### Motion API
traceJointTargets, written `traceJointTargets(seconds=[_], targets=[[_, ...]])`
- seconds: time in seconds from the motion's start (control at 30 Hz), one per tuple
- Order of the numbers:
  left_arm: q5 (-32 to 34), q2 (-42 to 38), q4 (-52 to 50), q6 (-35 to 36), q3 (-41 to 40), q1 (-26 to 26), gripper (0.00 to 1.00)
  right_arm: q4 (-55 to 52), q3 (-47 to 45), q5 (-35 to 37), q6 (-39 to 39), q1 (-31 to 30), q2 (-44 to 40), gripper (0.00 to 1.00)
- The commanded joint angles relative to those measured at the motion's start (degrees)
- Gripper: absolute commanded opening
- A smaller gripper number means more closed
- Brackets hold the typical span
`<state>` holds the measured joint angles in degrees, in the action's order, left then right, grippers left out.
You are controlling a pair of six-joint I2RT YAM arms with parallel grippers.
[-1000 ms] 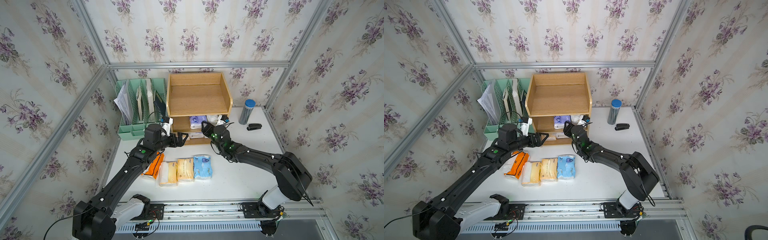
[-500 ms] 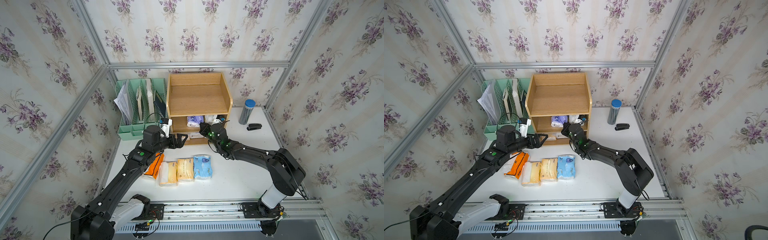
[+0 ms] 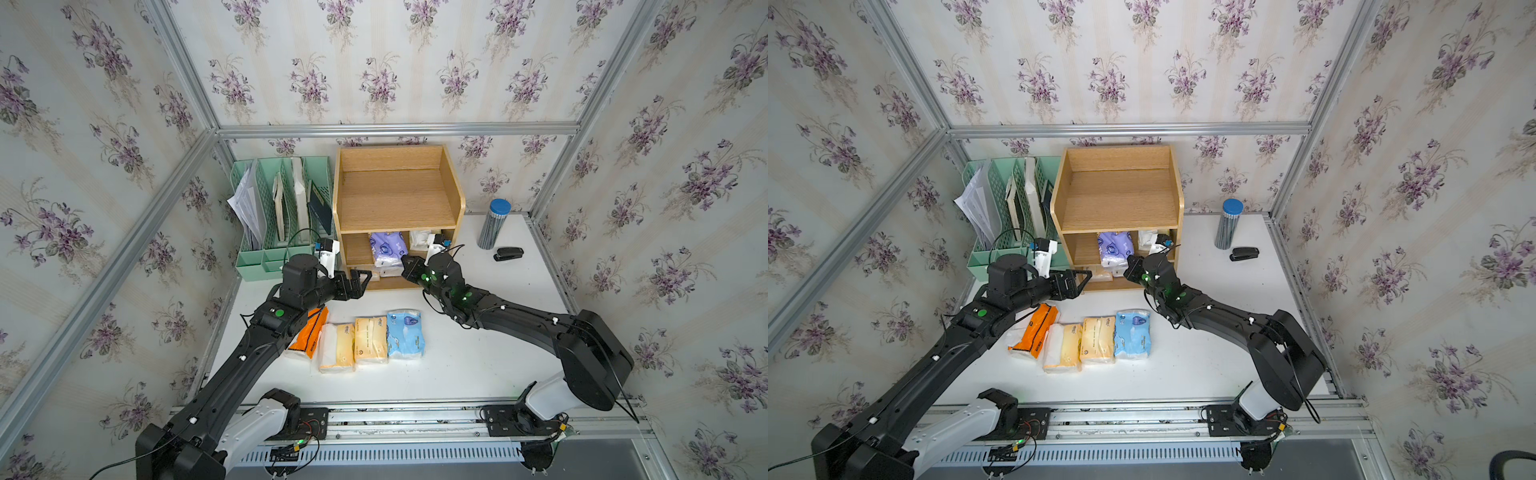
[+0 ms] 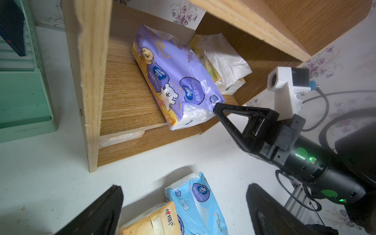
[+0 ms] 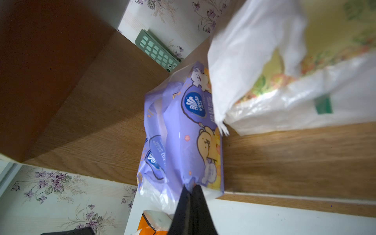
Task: Remove the tissue boxes from the shelf
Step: Pick up a box of tissues from the shelf.
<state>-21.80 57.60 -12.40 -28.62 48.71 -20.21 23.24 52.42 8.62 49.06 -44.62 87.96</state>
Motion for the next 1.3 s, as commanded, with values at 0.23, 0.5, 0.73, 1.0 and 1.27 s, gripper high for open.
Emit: traceJointTargets(seconds=[0.23, 0.5, 0.73, 1.0, 1.27], targets=[[-0.3, 0.6, 0.0, -0.6, 0.7, 0.0, 0.99, -1.3, -3.6, -1.1, -0.8, -0.9, -4.5, 0.31], [-0.2, 1.9, 0.3, -0.7, 1.3, 0.1, 0.99, -2.6, -2.5, 0.5, -3.6, -0.6, -7.2, 0.55], [0.0, 2.0, 0.3, -0.6, 1.4, 0.0, 0.99, -1.6, 2.7, -3.3, -5.8, -0.2, -1.5, 0.59], [0.3, 0.9, 0.0, -0.4, 0.1, 0.1, 0.99, 0.5, 6.4, -7.6, -5.3, -0.3, 5.7, 0.53], [0.6, 0.2, -0.6, -0.6, -0.1, 0.0, 0.99, 1.1, 6.0, -8.0, -4.8, -0.5, 4.2, 0.11]])
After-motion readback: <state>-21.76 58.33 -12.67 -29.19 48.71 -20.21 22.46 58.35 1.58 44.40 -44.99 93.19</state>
